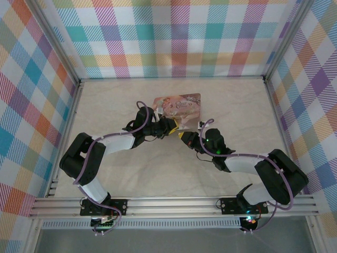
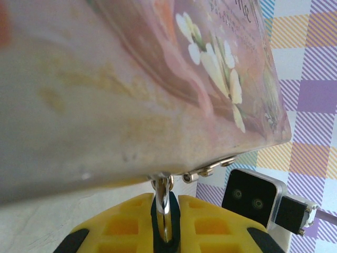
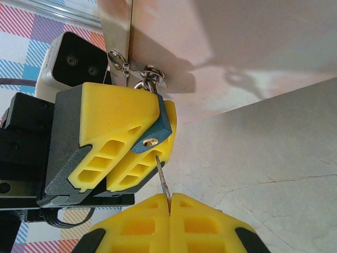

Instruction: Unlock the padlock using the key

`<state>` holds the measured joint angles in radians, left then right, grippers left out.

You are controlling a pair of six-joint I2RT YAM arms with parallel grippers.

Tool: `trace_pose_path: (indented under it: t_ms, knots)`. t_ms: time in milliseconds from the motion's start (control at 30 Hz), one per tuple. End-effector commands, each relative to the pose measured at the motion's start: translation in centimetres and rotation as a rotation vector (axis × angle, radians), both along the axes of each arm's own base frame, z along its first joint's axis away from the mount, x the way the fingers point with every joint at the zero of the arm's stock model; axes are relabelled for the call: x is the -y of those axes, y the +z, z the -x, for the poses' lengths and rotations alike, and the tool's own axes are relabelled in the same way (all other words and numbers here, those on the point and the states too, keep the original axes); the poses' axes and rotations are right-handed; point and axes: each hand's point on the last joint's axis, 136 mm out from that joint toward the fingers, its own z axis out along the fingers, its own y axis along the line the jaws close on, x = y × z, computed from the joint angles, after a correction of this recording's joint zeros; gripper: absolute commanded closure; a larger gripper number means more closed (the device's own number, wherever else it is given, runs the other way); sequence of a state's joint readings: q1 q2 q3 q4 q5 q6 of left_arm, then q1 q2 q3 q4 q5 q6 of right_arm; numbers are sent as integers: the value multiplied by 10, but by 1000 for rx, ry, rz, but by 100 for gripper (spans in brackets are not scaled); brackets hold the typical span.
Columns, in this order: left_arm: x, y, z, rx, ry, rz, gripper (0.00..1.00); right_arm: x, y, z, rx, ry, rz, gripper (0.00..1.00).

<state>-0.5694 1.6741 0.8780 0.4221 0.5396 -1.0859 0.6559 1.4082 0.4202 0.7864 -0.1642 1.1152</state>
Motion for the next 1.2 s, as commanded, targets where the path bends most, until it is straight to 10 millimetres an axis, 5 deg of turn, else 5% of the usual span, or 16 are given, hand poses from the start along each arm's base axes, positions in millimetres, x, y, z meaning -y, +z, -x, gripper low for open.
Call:
trace_pose_path:
  t_ms: [0, 1167]
  knots:
    - [9, 39, 6, 79, -39, 94, 88, -6, 26, -5, 65, -3, -57, 100]
    - [12, 45, 11, 107, -52, 126, 88, -7, 29, -16, 12, -58, -115, 100]
